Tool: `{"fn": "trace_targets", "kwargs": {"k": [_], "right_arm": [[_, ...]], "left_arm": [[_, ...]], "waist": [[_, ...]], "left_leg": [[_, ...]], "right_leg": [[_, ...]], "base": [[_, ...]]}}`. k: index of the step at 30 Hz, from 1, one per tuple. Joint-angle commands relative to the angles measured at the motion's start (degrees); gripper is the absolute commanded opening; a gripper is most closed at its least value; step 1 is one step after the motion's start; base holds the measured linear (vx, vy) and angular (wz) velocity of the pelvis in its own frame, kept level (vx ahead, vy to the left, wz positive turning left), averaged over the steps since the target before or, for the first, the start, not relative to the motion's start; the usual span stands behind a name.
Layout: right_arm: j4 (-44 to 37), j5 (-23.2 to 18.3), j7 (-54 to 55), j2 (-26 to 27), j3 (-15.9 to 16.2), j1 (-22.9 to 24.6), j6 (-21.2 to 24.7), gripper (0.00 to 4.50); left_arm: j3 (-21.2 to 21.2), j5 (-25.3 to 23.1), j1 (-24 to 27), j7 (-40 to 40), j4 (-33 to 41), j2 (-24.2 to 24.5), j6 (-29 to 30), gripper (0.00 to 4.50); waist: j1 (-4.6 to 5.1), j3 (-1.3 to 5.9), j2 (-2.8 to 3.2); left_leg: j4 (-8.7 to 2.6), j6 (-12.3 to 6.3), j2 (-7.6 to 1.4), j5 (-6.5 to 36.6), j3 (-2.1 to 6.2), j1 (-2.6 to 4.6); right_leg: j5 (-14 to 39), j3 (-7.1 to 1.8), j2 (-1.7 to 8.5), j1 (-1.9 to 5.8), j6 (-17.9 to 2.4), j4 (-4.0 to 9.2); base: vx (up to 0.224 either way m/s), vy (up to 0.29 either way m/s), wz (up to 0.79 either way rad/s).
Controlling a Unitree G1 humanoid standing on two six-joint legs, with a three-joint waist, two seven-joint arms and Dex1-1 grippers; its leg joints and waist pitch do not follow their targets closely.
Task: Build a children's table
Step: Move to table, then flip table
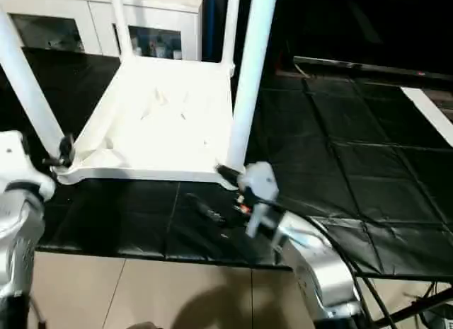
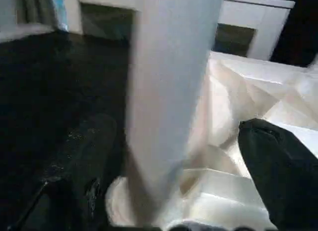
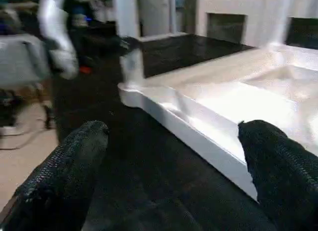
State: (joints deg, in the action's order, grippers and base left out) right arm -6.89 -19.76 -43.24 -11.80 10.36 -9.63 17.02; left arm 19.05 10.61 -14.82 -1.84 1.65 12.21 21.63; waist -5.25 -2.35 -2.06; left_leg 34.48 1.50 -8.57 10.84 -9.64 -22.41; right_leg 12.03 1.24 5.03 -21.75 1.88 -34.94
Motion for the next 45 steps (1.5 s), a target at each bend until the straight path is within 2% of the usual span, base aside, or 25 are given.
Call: {"fn": "trace_targets", "kwargs": {"k": [1,4,6,8,9,10,13,14,16,17,18,20,24,29,35,38,40,41,42,44,45], "right_arm": [[1.52,-0.24,-0.61,0.10,0.37,-1.16,0.36,4.50],[2.90,0.53,-0.45,0.56,1.07,-2.51,0.58,4.50],[3.04,0.49,-0.31,0.71,1.25,-2.68,1.18,4.50],[3.25,-0.01,-0.96,0.71,1.77,-2.85,1.95,4.50],[3.32,-0.06,-1.21,0.74,2.11,-2.87,2.14,4.50],[3.36,0.03,-1.30,0.73,2.38,-2.87,2.22,4.50],[3.60,0.41,-0.99,1.06,2.87,-2.96,1.99,4.50],[3.66,0.51,-0.92,1.11,3.00,-2.99,1.83,4.50],[3.71,0.69,-0.86,1.14,3.14,-3.01,1.67,4.50],[3.66,0.98,-0.89,1.09,3.25,-2.97,1.62,4.50],[3.61,1.08,-0.90,1.04,3.28,-2.95,1.57,4.50],[3.50,1.06,-0.86,0.91,3.28,-2.90,1.54,4.50],[3.55,0.64,-0.97,0.83,3.05,-2.76,1.39,4.50],[4.95,0.85,-0.84,0.61,2.62,-3.84,1.65,4.50],[7.64,2.85,1.14,0.85,2.62,-5.48,1.63,4.50],[8.35,3.17,1.23,1.06,3.14,-5.92,1.81,4.50],[8.65,2.62,0.52,1.07,3.15,-6.28,1.85,4.50],[8.66,2.50,0.37,1.02,3.12,-6.42,1.87,4.50],[8.65,2.41,0.25,0.99,3.09,-6.48,1.87,4.50],[8.67,1.94,-0.45,0.79,2.79,-6.77,1.83,4.50],[9.79,0.88,-1.53,0.93,2.23,-6.95,1.90,4.50]], "left_arm": [[-0.08,1.10,-1.30,-1.65,-2.80,-0.17,0.47,4.45],[0.01,-0.99,-4.43,-2.15,-9.99,2.42,-2.49,4.45],[0.35,-1.12,-5.52,-2.31,-11.98,3.11,-3.30,4.10],[0.98,-0.69,-7.28,-2.35,-15.07,4.17,-3.89,4.07],[1.26,-0.48,-8.34,-2.48,-17.02,4.80,-4.15,3.97],[1.33,-0.48,-9.20,-2.62,-18.70,5.37,-4.49,3.97],[1.15,-0.67,-10.88,-3.68,-22.47,6.60,-6.13,3.62],[1.12,-0.58,-11.41,-4.19,-23.60,6.90,-6.66,3.62],[1.00,-0.43,-12.22,-5.13,-25.44,7.33,-7.59,3.38],[0.90,0.03,-13.05,-6.23,-27.39,7.61,-8.80,3.27],[0.80,0.20,-13.33,-6.67,-28.02,7.67,-9.21,3.22],[0.30,0.60,-13.83,-8.00,-29.11,7.61,-10.12,3.07],[-0.54,1.10,-14.06,-9.87,-29.67,6.96,-10.98,2.72],[-0.81,1.07,-14.80,-9.37,-30.26,5.98,-11.72,2.30],[-1.72,1.81,-13.25,-8.71,-27.33,3.46,-11.44,2.18],[-2.20,2.38,-12.31,-8.19,-25.03,2.26,-9.80,2.16],[-2.48,2.98,-11.85,-8.07,-23.44,1.24,-8.46,2.16],[-2.56,3.08,-11.72,-7.95,-22.91,0.95,-7.93,2.16],[-2.61,3.17,-11.61,-7.87,-22.48,0.74,-7.61,2.16],[-2.88,3.72,-11.07,-7.42,-20.39,-0.46,-6.40,2.16],[-2.49,5.00,-10.37,-6.14,-19.09,-2.26,-4.92,2.16]], "waist": [[-0.09,2.96,0.72],[-0.05,2.91,0.65],[-0.12,2.93,0.89],[-0.02,2.92,0.93],[-0.05,3.02,1.07],[0.01,3.02,0.93],[0.05,3.15,1.06],[0.00,3.17,1.51],[0.12,3.28,1.42],[0.09,3.25,1.77],[0.07,3.24,1.61],[0.04,3.24,1.90],[0.00,3.14,1.71],[-0.30,3.07,1.91],[-0.76,3.08,1.32],[-0.94,3.16,1.64],[-0.98,3.21,1.55],[-1.07,3.27,1.78],[-1.09,3.21,1.64],[-1.17,3.25,1.95],[-1.25,3.14,1.49]], "left_leg": [[-4.93,-0.77,-3.77,11.21,1.60,1.37],[-5.09,0.17,-3.75,13.52,1.55,1.60],[-5.18,0.75,-3.87,14.46,1.63,1.81],[-5.35,1.54,-3.86,14.88,1.76,1.64],[-5.31,1.94,-3.88,15.12,1.77,1.87],[-5.35,2.14,-3.86,14.98,1.78,1.71],[-5.22,2.17,-3.84,13.66,1.75,1.72],[-5.24,2.27,-3.87,13.44,1.83,1.71],[-5.14,2.27,-3.80,13.11,1.70,1.73],[-5.17,2.47,-3.84,13.09,1.73,1.76],[-5.14,2.39,-3.79,13.15,1.71,1.79],[-5.30,2.78,-3.98,14.06,1.78,1.79],[-5.35,2.90,-4.04,15.34,1.67,1.88],[-5.46,3.33,-4.10,16.34,1.65,1.99],[-5.30,2.61,-4.14,13.82,1.43,1.80],[-5.23,2.60,-4.20,13.19,1.41,1.83],[-5.16,2.29,-4.18,12.56,1.38,1.81],[-5.04,1.98,-4.18,11.62,1.40,1.80],[-5.01,1.64,-4.13,11.39,1.32,1.75],[-5.04,1.68,-4.18,11.55,1.37,1.72],[-5.10,1.40,-4.25,12.11,1.34,1.60]], "right_leg": [[0.68,-1.45,2.74,1.35,-11.67,3.19],[4.13,-1.59,2.78,1.20,-10.69,3.52],[5.24,-1.62,2.84,1.08,-10.23,3.60],[5.16,-1.56,2.79,1.18,-9.86,3.54],[4.62,-1.54,2.80,1.04,-9.94,3.45],[4.02,-1.53,2.80,1.17,-10.00,3.39],[1.76,-1.52,2.88,1.21,-10.26,3.19],[1.19,-1.51,2.94,1.22,-10.48,3.09],[-0.76,-1.49,2.83,1.30,-10.97,2.95],[-1.45,-1.45,2.81,1.24,-11.24,2.93],[-1.45,-1.44,2.80,1.24,-11.31,2.98],[-1.39,-1.43,2.96,1.35,-11.86,2.84],[-0.22,-1.50,3.04,1.29,-12.28,3.00],[1.22,-1.55,3.04,1.12,-12.02,3.08],[0.50,-1.57,3.19,1.24,-12.07,3.04],[-0.13,-1.54,3.21,1.26,-12.22,2.93],[-1.44,-1.48,3.10,1.30,-12.24,2.82],[-2.82,-1.48,3.15,1.34,-12.44,2.68],[-3.18,-1.46,3.08,1.32,-12.47,2.75],[-3.28,-1.44,3.14,1.44,-12.57,2.64],[-2.85,-1.41,3.23,1.55,-12.90,2.78]], "base": [[0.000,0.000,0.00],[0.000,0.000,0.00],[0.000,0.000,0.00],[0.000,0.000,0.00],[0.000,0.000,0.00],[0.000,0.000,0.00],[0.000,0.000,0.00],[0.000,0.000,0.00],[0.000,0.000,0.00],[0.000,0.000,0.00],[0.000,0.000,0.00],[0.000,0.000,0.00],[0.000,0.000,0.00],[0.000,0.000,0.00],[0.000,0.000,0.00],[0.000,0.000,0.00],[0.000,0.000,0.00],[0.000,0.000,0.00],[0.000,0.000,0.00],[0.000,0.000,0.00],[0.000,0.000,0.00]]}}
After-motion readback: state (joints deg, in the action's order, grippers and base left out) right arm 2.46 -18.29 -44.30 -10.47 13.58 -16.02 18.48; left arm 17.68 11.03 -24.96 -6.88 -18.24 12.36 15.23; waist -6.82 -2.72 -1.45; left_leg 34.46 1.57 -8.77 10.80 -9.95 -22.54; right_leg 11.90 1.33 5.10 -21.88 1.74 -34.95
